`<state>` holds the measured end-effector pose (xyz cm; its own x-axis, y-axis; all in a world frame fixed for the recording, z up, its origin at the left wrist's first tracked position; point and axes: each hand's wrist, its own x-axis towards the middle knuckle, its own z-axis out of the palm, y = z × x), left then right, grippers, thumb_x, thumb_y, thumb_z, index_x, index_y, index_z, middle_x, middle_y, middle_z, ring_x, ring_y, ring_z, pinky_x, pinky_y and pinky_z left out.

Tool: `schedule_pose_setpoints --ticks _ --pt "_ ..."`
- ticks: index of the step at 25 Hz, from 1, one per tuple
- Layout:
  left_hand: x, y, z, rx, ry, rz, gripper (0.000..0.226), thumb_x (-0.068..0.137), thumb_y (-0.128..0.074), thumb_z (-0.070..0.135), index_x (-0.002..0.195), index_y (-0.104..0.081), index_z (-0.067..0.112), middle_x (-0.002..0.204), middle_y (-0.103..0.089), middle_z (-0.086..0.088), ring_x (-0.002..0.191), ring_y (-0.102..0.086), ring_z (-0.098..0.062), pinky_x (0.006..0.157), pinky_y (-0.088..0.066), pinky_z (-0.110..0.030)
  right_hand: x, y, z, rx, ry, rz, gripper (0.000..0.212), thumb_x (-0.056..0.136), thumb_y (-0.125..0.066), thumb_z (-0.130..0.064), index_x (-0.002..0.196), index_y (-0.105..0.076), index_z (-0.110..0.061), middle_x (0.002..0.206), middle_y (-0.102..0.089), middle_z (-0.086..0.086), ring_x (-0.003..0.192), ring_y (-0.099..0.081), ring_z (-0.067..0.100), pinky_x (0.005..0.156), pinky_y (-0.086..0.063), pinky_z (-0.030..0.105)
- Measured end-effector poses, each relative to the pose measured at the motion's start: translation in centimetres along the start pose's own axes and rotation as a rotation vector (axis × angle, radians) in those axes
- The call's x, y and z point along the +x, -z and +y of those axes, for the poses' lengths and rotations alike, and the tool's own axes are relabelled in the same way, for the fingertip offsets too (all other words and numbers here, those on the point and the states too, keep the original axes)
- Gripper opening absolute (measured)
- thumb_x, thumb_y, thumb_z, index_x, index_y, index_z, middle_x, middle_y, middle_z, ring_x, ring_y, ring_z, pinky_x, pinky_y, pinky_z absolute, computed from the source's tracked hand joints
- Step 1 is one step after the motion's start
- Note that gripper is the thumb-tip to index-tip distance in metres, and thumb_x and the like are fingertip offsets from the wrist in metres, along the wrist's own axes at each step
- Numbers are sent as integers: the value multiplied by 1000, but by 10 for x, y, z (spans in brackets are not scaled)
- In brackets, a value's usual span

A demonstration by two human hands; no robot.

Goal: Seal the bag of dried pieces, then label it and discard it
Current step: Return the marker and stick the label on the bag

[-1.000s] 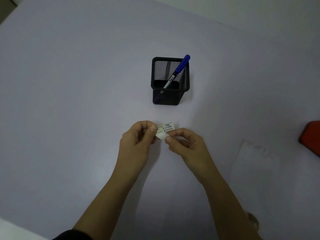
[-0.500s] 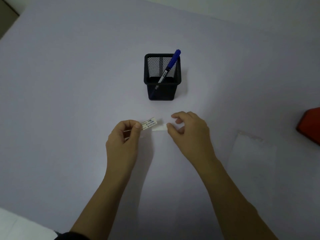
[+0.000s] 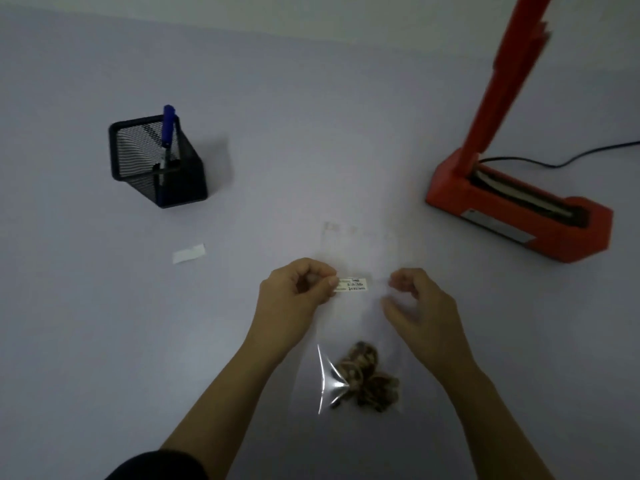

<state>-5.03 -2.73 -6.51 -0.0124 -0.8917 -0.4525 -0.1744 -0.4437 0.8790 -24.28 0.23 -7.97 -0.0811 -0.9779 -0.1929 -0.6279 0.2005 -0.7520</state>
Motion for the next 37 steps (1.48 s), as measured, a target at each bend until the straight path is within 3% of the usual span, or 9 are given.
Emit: schedule_pose_setpoints --ticks 4,12,15,19,23,29,34,37 --pt "10 -29 -12 248 -71 10 2 81 -69 16 82 -69 17 71 -67 3 68 -65 -14 69 -53 -25 1 -4 14 29 -5 -35 37 76 -74 -16 106 -53 -17 104 -59 -5 100 -54 9 89 -43 22" --pt "10 -38 -22 332 -129 109 4 82 -68 19 82 -68 23 74 -65 19 70 -61 8 64 -45 -3 0 -12 24 95 23 32 34 74 -73 -12 101 -54 -15 99 -58 -5 96 -54 11 86 -42 19" --pt "13 -37 -22 373 -160 122 3 82 -68 19 83 -69 21 72 -62 23 69 -58 17 63 -42 0 -2 -18 32 -24 148 79 31 78 -68 -16 106 -57 -11 102 -59 -1 98 -51 11 87 -36 14" --pt "13 -40 -23 409 -176 127 2 83 -67 19 83 -68 20 71 -59 24 68 -55 21 64 -39 3 -8 -26 43 -198 259 59 32 89 -50 -26 118 -55 -12 117 -60 4 110 -49 13 98 -33 24" --pt "12 -43 -25 431 -201 151 5 83 -67 19 87 -70 16 73 -62 16 66 -58 11 66 -42 0 -10 -27 45 -274 268 86 37 89 -48 -31 124 -53 -19 122 -58 -1 114 -50 14 96 -32 31" --pt "8 -47 -29 496 -274 189 5 84 -65 15 88 -68 14 77 -67 6 70 -63 -10 68 -50 -19 -12 -31 45 -386 373 154 37 89 -49 -25 125 -57 -20 118 -62 8 110 -54 22 93 -39 40" --pt "6 -49 -37 698 -465 198 9 85 -63 8 94 -64 5 86 -66 -8 72 -63 -21 62 -52 -30 -11 -34 46 -439 399 194 36 89 -50 -24 122 -59 -18 117 -63 9 110 -50 20 93 -38 39" --pt "-2 -45 -41 824 -593 210 19 89 -53 12 100 -64 1 98 -65 -14 84 -62 -27 68 -52 -32 -11 -35 47 -458 403 211 36 88 -52 -23 122 -60 -18 116 -63 9 109 -49 19 93 -37 39"
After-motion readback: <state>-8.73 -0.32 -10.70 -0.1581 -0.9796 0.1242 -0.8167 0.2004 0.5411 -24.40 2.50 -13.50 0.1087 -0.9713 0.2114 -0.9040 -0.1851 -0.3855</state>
